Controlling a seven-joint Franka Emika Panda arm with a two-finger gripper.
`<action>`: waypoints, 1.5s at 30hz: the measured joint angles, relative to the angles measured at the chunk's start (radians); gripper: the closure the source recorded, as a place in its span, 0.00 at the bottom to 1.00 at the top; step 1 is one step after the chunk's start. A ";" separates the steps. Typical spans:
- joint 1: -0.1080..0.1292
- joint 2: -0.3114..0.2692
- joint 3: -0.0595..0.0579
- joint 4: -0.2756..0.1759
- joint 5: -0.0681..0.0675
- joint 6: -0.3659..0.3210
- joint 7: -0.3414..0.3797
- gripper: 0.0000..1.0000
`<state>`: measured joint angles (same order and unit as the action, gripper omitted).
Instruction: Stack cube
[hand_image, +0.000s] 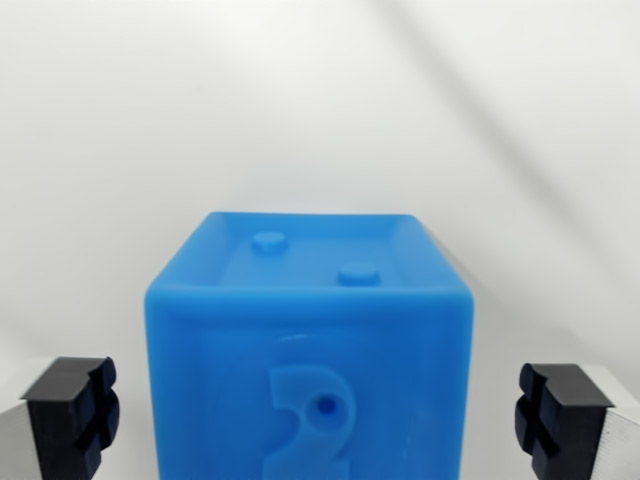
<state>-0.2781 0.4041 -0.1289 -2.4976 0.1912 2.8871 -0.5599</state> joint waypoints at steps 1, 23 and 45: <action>-0.003 0.006 0.003 0.002 0.001 0.005 -0.001 0.00; -0.029 0.050 0.030 0.015 0.004 0.038 -0.005 1.00; -0.029 0.050 0.030 0.015 0.004 0.038 -0.005 1.00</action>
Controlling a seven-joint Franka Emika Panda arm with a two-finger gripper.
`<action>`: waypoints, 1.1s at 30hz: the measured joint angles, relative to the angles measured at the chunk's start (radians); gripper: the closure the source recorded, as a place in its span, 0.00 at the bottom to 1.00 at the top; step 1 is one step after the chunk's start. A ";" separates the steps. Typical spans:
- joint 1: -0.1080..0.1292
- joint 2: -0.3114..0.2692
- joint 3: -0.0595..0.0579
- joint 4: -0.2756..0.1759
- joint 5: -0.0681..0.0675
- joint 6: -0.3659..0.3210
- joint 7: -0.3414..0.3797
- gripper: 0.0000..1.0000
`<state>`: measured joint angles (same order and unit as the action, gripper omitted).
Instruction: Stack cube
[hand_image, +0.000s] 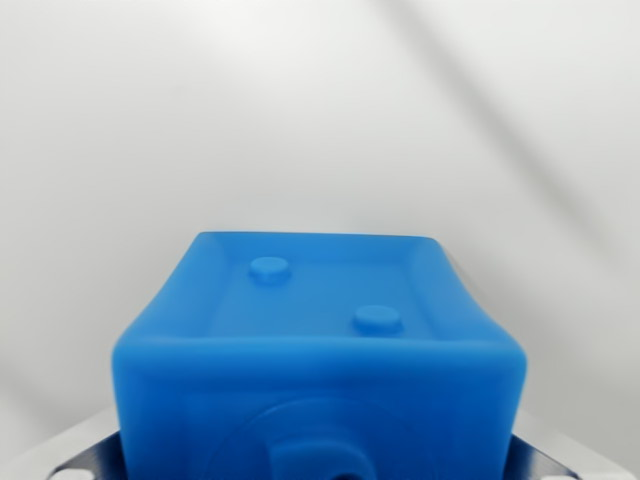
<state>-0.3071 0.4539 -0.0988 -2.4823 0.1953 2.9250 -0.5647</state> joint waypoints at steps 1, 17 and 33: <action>0.000 0.000 0.000 0.000 0.000 0.000 0.000 1.00; 0.008 -0.022 -0.009 -0.006 -0.001 -0.014 0.001 1.00; 0.043 -0.103 -0.049 -0.027 -0.017 -0.074 0.014 1.00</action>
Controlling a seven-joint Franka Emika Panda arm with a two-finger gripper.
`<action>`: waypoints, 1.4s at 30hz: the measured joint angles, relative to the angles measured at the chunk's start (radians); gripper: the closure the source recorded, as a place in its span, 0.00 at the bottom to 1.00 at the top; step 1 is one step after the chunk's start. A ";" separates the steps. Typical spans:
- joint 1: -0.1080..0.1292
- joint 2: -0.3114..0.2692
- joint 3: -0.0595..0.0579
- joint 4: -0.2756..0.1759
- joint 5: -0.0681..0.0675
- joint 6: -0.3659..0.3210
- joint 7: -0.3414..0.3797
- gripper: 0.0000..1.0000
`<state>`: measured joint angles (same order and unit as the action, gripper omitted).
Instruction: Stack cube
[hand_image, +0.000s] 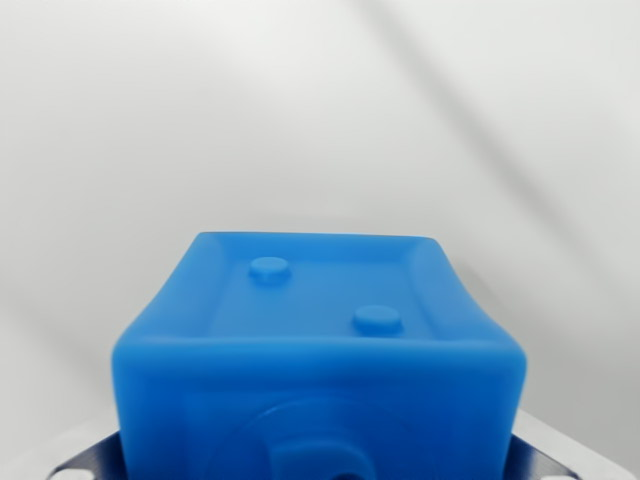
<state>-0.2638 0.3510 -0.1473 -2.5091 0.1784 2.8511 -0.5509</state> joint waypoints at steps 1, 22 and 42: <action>0.003 -0.007 -0.004 -0.002 -0.002 -0.006 0.001 1.00; 0.043 -0.171 -0.062 -0.026 -0.086 -0.139 0.061 1.00; 0.072 -0.252 -0.061 -0.025 -0.132 -0.219 0.138 1.00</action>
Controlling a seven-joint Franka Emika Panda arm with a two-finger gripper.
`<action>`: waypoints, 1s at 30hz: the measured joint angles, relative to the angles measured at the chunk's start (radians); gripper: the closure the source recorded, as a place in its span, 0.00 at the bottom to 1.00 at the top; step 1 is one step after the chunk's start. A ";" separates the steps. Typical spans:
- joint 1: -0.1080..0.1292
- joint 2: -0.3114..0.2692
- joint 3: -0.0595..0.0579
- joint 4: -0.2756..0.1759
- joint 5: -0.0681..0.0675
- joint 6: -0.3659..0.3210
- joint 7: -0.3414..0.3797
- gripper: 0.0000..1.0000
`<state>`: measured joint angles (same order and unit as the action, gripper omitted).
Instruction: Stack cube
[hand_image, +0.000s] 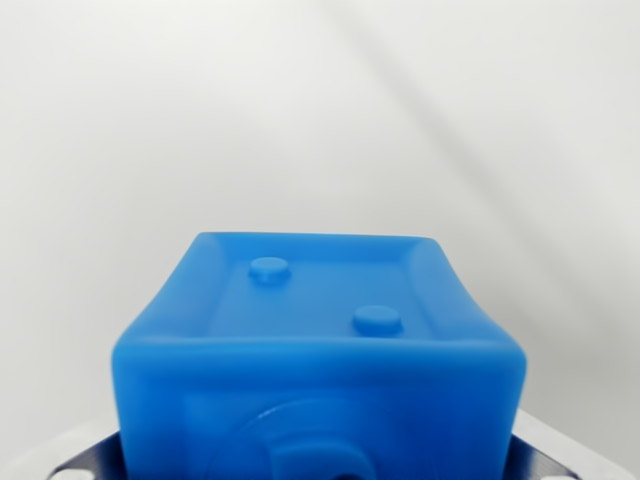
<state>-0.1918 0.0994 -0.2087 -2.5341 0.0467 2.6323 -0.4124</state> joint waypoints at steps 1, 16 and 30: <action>0.003 0.000 0.001 0.001 0.000 -0.001 0.005 1.00; 0.050 0.000 0.012 0.016 -0.003 -0.014 0.075 1.00; 0.090 0.002 0.025 0.033 -0.005 -0.029 0.138 1.00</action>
<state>-0.1016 0.1012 -0.1835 -2.5008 0.0420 2.6031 -0.2743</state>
